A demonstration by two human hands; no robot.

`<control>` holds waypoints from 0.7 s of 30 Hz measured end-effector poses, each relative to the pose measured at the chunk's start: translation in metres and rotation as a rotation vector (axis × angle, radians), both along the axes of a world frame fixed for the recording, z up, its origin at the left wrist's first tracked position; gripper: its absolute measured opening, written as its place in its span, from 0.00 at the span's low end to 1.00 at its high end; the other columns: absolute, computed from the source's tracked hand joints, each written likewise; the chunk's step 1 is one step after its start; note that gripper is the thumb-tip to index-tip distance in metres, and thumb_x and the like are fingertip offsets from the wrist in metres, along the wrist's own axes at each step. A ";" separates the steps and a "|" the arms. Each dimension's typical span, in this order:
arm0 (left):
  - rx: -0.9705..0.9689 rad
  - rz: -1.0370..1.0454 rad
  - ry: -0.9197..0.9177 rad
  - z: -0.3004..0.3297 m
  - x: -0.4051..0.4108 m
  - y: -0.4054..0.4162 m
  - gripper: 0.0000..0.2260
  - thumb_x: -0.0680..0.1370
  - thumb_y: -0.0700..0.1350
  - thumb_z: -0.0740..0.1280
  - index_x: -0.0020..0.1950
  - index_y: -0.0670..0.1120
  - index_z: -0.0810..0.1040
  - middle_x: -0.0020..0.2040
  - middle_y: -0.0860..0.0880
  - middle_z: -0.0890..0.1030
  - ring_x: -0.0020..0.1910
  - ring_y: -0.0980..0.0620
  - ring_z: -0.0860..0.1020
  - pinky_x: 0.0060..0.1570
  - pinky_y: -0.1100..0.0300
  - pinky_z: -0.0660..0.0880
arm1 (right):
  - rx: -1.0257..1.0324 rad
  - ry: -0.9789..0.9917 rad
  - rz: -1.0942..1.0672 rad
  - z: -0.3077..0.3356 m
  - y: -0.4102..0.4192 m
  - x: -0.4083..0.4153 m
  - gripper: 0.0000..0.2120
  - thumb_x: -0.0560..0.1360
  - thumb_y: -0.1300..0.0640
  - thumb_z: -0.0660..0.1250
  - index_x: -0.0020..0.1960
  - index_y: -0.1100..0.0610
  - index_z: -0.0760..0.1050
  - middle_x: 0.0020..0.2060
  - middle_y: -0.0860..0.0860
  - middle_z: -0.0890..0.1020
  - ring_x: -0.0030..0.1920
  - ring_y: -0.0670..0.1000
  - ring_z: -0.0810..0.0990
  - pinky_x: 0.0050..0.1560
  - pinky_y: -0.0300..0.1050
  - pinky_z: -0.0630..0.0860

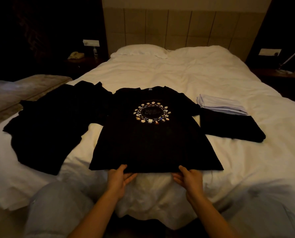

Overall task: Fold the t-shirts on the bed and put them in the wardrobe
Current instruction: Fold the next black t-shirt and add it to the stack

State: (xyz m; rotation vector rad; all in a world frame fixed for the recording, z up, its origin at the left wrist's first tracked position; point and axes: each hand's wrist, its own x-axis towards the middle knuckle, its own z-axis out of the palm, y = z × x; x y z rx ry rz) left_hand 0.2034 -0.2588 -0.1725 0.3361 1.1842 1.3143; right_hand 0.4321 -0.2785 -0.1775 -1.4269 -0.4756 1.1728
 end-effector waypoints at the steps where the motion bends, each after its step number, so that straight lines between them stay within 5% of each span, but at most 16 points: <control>1: -0.023 -0.039 0.052 0.003 0.001 -0.005 0.05 0.81 0.40 0.63 0.56 0.41 0.73 0.45 0.40 0.82 0.40 0.43 0.83 0.33 0.55 0.82 | -0.027 -0.050 0.056 0.002 -0.002 -0.002 0.08 0.79 0.61 0.66 0.46 0.66 0.78 0.35 0.60 0.83 0.29 0.52 0.82 0.27 0.40 0.78; 5: 0.038 -0.244 0.385 0.025 0.010 -0.016 0.18 0.82 0.48 0.62 0.44 0.35 0.79 0.33 0.39 0.83 0.32 0.43 0.83 0.31 0.56 0.81 | 0.022 -0.266 0.254 0.024 -0.006 -0.015 0.17 0.80 0.57 0.65 0.35 0.63 0.78 0.26 0.55 0.81 0.27 0.52 0.81 0.29 0.42 0.77; 8: 0.339 -0.244 0.629 0.041 0.018 -0.010 0.13 0.82 0.47 0.63 0.43 0.42 0.81 0.36 0.45 0.84 0.39 0.46 0.84 0.38 0.59 0.80 | 0.247 -0.559 0.237 0.044 -0.002 -0.018 0.10 0.78 0.57 0.67 0.40 0.53 0.83 0.33 0.51 0.85 0.37 0.48 0.84 0.41 0.42 0.81; 10: 0.500 -0.263 0.773 0.051 0.024 0.005 0.09 0.81 0.46 0.64 0.46 0.49 0.82 0.41 0.50 0.84 0.44 0.54 0.84 0.45 0.61 0.80 | 0.334 -0.712 0.206 0.056 0.008 -0.016 0.05 0.78 0.56 0.68 0.46 0.50 0.83 0.37 0.44 0.84 0.41 0.39 0.82 0.45 0.33 0.77; 13: 0.575 -0.321 0.976 0.066 0.037 0.041 0.09 0.81 0.48 0.63 0.57 0.49 0.81 0.50 0.54 0.82 0.51 0.60 0.80 0.51 0.68 0.76 | 0.319 -0.837 0.200 0.074 0.034 -0.007 0.12 0.79 0.54 0.67 0.61 0.54 0.80 0.50 0.43 0.81 0.48 0.34 0.78 0.48 0.24 0.70; 17: 0.559 -0.457 1.214 0.076 0.057 0.093 0.20 0.82 0.53 0.61 0.73 0.48 0.70 0.68 0.49 0.75 0.66 0.53 0.73 0.59 0.66 0.67 | 0.228 -0.967 0.210 0.082 0.085 0.017 0.22 0.80 0.49 0.64 0.72 0.54 0.70 0.67 0.52 0.75 0.68 0.50 0.73 0.64 0.40 0.67; 21: 0.530 -0.628 1.525 0.066 0.071 0.146 0.27 0.82 0.58 0.58 0.78 0.48 0.60 0.76 0.48 0.65 0.75 0.50 0.63 0.74 0.53 0.60 | 0.114 -1.171 0.225 0.075 0.140 0.049 0.27 0.80 0.46 0.63 0.75 0.57 0.65 0.72 0.56 0.70 0.73 0.55 0.67 0.71 0.51 0.65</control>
